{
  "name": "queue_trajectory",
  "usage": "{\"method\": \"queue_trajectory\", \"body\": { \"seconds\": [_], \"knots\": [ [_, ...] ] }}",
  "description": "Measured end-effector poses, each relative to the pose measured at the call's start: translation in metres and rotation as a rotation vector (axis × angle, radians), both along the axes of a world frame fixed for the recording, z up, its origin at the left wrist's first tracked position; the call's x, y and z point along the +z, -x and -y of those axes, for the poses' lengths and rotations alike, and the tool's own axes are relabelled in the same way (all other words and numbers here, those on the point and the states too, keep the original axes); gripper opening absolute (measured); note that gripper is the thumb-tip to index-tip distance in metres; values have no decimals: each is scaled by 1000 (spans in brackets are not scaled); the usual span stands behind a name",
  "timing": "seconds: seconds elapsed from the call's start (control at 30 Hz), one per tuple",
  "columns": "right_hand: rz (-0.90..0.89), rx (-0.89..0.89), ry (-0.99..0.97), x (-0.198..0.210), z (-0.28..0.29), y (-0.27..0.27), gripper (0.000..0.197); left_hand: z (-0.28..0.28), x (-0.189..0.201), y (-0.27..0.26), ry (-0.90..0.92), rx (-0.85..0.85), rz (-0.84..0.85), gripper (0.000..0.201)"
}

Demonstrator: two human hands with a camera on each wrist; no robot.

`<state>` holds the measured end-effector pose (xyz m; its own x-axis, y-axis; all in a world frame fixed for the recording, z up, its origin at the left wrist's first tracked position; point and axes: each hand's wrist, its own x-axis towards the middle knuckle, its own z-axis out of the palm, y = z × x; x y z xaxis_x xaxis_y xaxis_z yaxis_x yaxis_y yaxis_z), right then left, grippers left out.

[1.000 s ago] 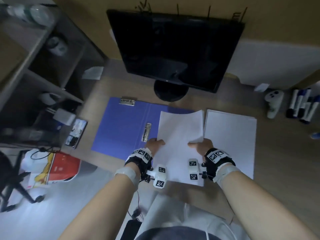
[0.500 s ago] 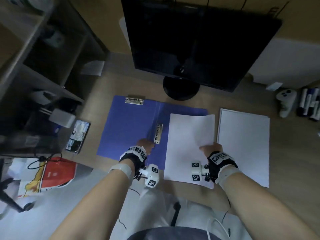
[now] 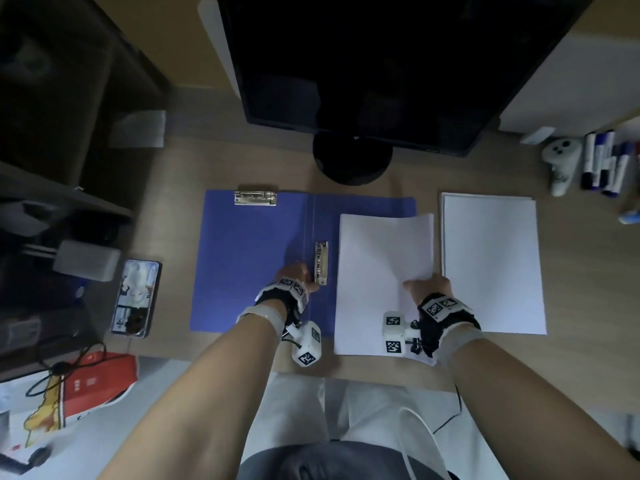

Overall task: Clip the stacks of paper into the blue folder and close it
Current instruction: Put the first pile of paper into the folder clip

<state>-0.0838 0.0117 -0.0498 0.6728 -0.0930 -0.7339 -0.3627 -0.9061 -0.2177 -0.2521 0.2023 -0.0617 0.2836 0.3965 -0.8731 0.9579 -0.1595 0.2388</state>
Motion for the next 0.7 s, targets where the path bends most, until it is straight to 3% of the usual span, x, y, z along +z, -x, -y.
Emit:
{"method": "queue_trajectory", "body": {
  "seconds": [0.13,0.3,0.53,0.7],
  "knots": [
    [2,-18,-27,3,0,0,29,2,-7,-2,-94,-78,-25,41],
    [-5,-40,-53,4,1,-2,34,1,-12,-2,-149,-100,-55,50],
    [-27,-17,-55,11,3,-3,28,-5,-6,15,86,118,161,42],
    [-26,-40,-74,10,4,-3,26,-6,-13,15,57,126,179,20]
  ]
}}
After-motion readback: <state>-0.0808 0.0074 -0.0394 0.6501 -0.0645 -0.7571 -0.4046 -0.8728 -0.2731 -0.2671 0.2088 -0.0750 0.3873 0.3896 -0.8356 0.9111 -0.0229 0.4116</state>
